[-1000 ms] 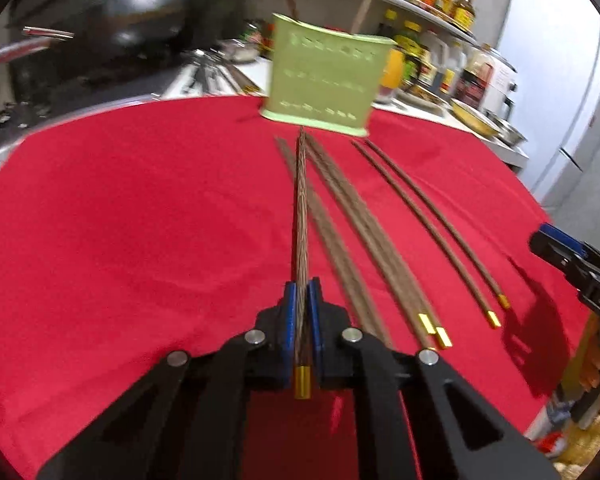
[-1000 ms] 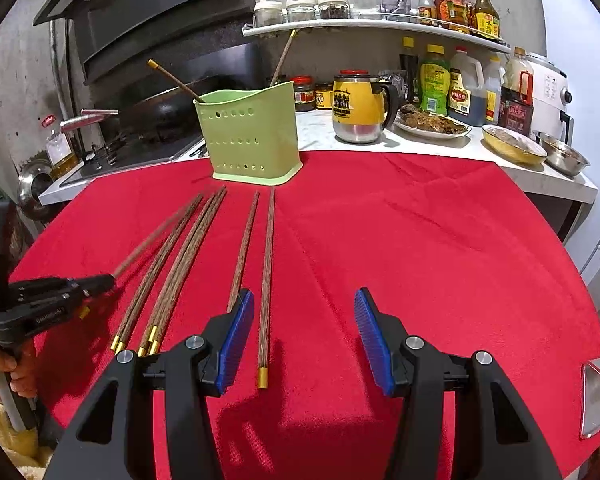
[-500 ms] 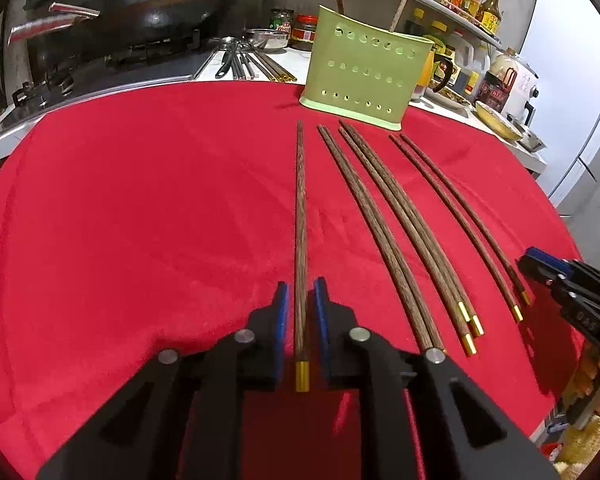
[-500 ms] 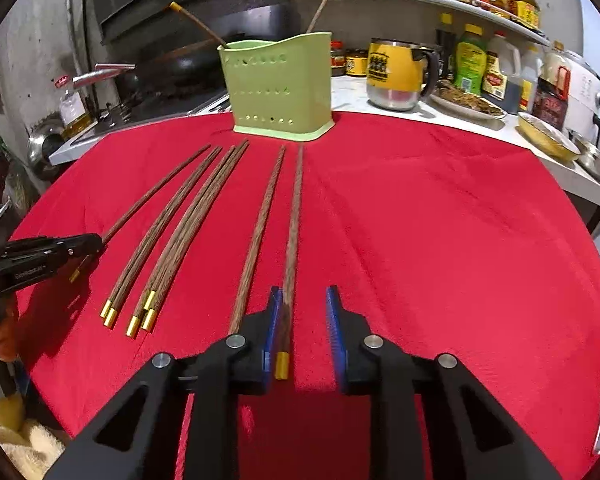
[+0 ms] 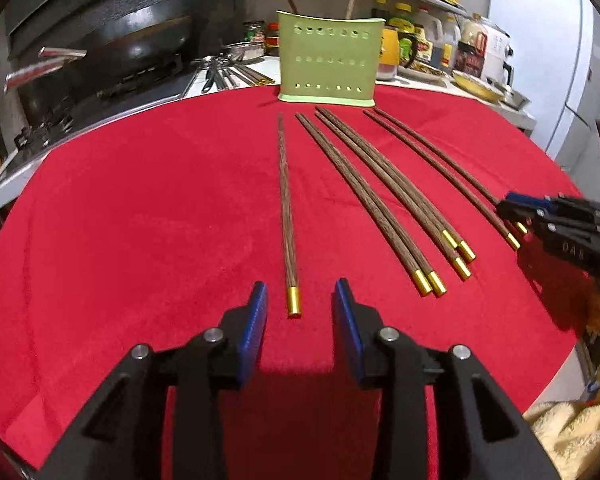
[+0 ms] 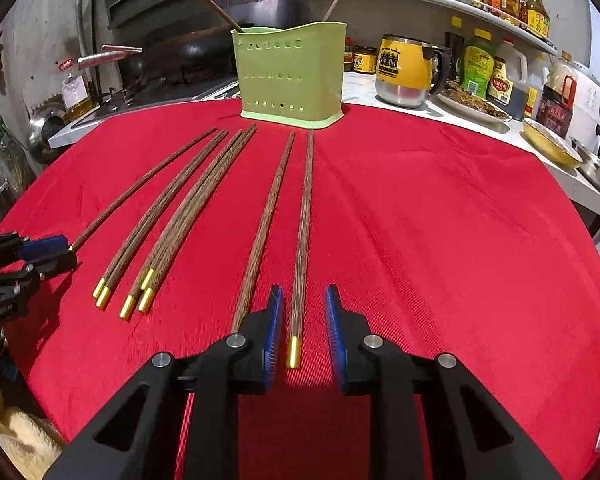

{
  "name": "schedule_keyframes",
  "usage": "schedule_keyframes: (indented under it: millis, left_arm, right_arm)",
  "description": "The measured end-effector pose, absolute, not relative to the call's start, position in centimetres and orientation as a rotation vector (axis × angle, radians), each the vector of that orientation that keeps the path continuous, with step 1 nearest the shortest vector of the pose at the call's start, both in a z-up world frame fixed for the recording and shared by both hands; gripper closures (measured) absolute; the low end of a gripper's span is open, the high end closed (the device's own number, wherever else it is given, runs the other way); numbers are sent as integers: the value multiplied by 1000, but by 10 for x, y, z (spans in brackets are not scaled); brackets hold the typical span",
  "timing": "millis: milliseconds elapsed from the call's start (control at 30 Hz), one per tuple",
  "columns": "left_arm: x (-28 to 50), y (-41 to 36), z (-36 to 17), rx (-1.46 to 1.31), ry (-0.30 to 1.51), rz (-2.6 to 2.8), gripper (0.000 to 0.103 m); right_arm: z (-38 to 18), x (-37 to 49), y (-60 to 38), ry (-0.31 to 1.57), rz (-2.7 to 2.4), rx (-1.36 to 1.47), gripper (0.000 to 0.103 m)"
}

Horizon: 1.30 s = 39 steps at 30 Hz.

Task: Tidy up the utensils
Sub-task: 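Move both open tools back down to the remaining chopsticks, then close the left tool on a chopstick while the right tool closes on another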

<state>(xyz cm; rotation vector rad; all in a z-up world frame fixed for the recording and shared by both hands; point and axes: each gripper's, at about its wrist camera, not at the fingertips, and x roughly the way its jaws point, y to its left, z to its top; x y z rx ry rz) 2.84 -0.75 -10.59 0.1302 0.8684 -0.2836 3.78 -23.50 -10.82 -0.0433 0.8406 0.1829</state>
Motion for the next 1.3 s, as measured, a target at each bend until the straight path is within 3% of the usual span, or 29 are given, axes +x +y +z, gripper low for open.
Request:
schedule_keyframes:
  millis: [133,767,900,1033,1100,1300]
  left_arm:
    - [33,-8,-107,133,857,-263,78]
    - [38,-14,-109,151,835,-242,78]
    - [38,-17,-109,156,823,-231,80]
    - [37,-16,-111,192,804,-202,96]
    - [37,-13,-111,185,802,-209,97]
    - [36,-8,-103,129,805,-242,96]
  right_arm:
    - [-109,30,-237,816,187,-43,81]
    - [-112,14,-232,764,195,-49,81]
    - [-112,13,-225,757,188,-80,90]
    - [-113,9,-222,740,159,-117,90]
    - [-114,7,-221,734,158,-105,95]
    - [-107,5,-228,731,154,-47,96]
